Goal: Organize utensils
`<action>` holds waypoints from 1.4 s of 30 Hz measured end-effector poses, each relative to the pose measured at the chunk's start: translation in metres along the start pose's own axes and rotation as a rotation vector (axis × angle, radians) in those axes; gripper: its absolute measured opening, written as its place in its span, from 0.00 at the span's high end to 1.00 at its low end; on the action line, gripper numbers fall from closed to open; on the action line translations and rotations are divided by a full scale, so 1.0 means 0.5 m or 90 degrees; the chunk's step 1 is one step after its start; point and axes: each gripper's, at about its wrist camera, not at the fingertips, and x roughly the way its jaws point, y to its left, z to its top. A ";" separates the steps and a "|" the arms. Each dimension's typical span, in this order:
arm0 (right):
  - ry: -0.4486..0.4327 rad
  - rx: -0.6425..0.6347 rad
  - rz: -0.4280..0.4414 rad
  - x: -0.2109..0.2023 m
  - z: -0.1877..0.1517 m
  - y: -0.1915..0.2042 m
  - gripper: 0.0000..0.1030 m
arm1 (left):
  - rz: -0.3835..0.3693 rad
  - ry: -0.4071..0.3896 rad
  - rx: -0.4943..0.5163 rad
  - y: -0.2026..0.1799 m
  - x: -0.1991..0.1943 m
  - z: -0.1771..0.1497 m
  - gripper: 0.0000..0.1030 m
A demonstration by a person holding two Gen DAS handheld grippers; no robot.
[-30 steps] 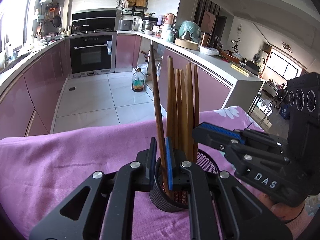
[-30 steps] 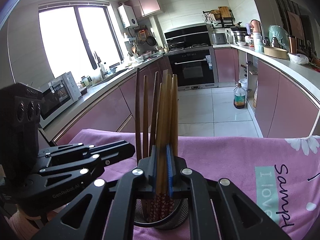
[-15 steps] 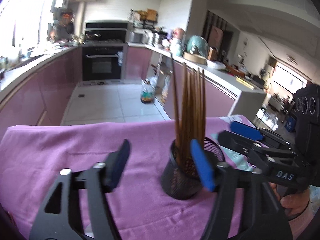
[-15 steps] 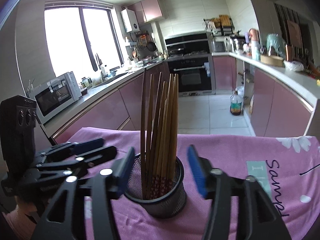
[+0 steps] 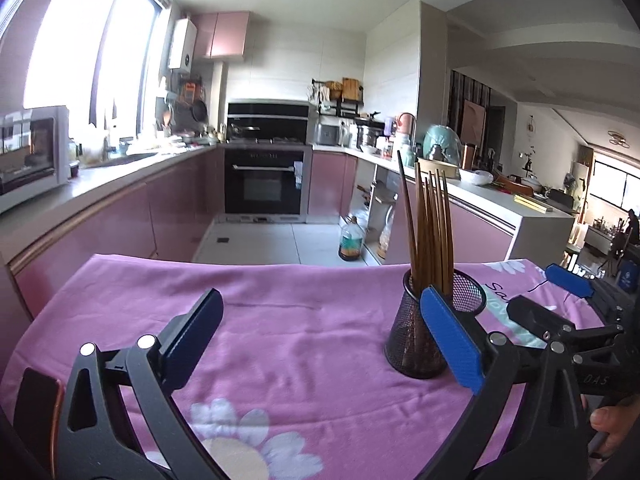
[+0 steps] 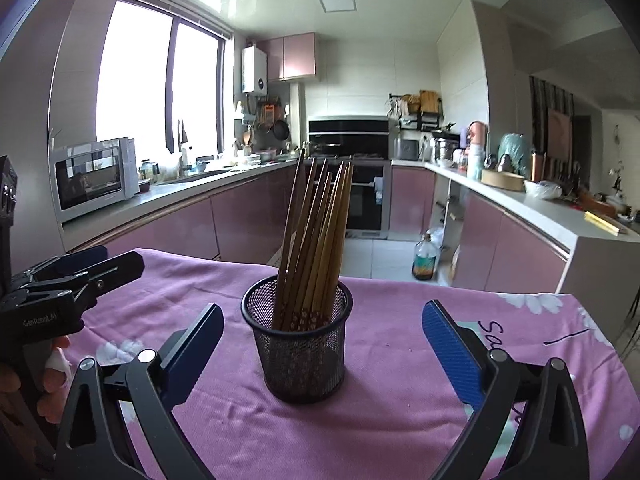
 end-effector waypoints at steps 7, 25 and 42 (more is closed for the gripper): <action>-0.054 0.006 -0.027 -0.039 -0.020 0.027 0.07 | 0.027 -0.045 -0.001 0.002 -0.045 -0.027 0.06; -0.094 0.022 -0.055 -0.065 -0.032 0.031 0.07 | 0.049 -0.075 -0.008 -0.006 -0.066 -0.044 0.06; -0.103 0.027 -0.060 -0.074 -0.033 0.027 0.07 | 0.058 -0.087 -0.001 -0.011 -0.075 -0.044 0.06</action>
